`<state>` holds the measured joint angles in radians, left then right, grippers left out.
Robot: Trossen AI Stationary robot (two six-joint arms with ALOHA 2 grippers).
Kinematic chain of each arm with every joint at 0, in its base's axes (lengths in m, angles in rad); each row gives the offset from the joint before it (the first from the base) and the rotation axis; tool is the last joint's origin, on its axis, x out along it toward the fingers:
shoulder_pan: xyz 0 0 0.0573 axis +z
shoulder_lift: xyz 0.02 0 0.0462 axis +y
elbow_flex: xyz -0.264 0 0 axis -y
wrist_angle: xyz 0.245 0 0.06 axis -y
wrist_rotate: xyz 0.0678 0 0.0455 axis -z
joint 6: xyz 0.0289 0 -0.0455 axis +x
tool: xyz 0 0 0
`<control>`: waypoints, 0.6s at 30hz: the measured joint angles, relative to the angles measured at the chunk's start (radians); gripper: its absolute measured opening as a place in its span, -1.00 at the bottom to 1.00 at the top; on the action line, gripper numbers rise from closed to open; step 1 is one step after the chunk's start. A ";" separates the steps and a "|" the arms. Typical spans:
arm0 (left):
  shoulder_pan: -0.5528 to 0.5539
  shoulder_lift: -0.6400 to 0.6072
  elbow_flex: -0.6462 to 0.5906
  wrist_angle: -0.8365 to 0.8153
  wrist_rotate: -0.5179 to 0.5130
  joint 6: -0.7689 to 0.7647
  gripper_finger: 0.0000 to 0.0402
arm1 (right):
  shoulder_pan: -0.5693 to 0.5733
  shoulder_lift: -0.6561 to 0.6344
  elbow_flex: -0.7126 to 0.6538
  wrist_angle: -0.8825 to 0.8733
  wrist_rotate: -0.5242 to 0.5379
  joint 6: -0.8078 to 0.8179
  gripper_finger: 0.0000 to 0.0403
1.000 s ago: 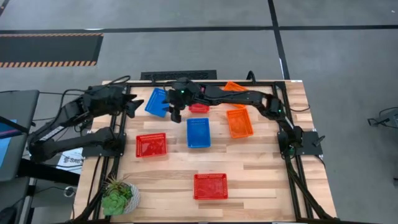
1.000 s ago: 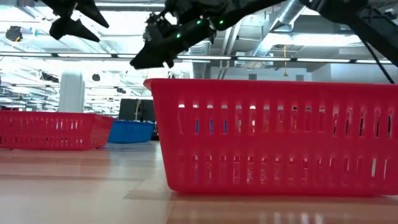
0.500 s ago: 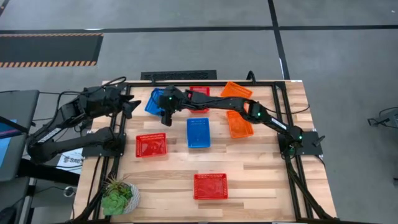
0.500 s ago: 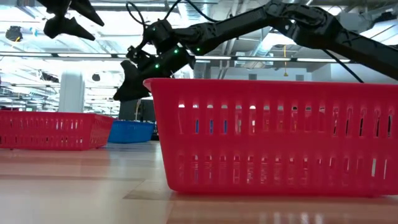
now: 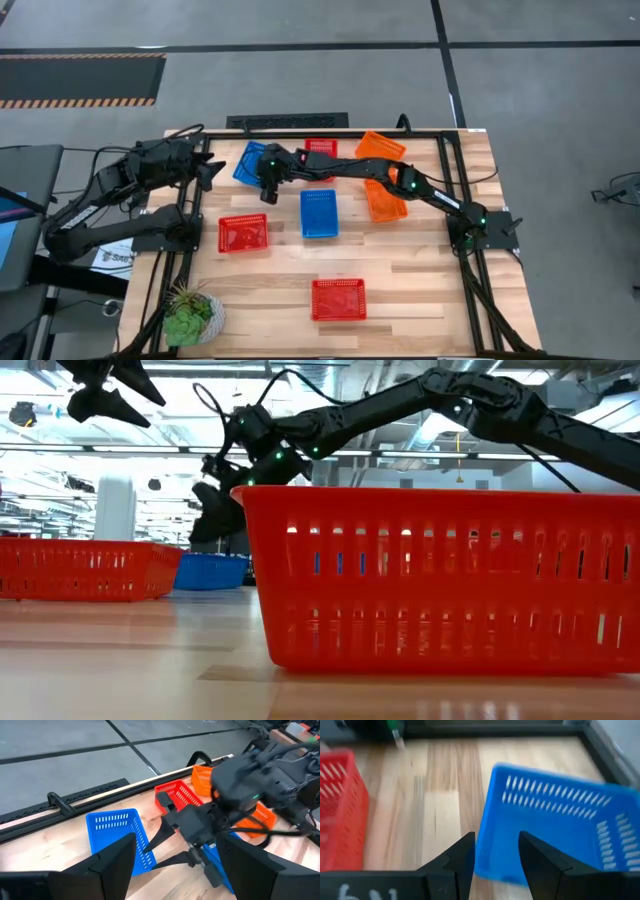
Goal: Stack baskets by color
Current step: Stack the blue bin into the stacked blue bins
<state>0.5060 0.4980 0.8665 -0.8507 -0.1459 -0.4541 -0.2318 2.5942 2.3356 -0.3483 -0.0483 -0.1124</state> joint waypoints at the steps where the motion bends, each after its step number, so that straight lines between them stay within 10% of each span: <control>1: 0.000 0.000 0.000 -0.002 0.000 0.000 0.31 | 0.000 0.001 -0.002 -0.010 0.000 -0.001 -0.14; 18: 0.000 0.000 0.000 -0.030 -0.001 0.000 0.31 | 0.003 0.015 -0.001 -0.281 0.056 -0.053 -0.14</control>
<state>0.5060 0.4980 0.8661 -0.8803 -0.1465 -0.4545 -0.2283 2.6093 2.3345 -0.6289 0.0082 -0.1654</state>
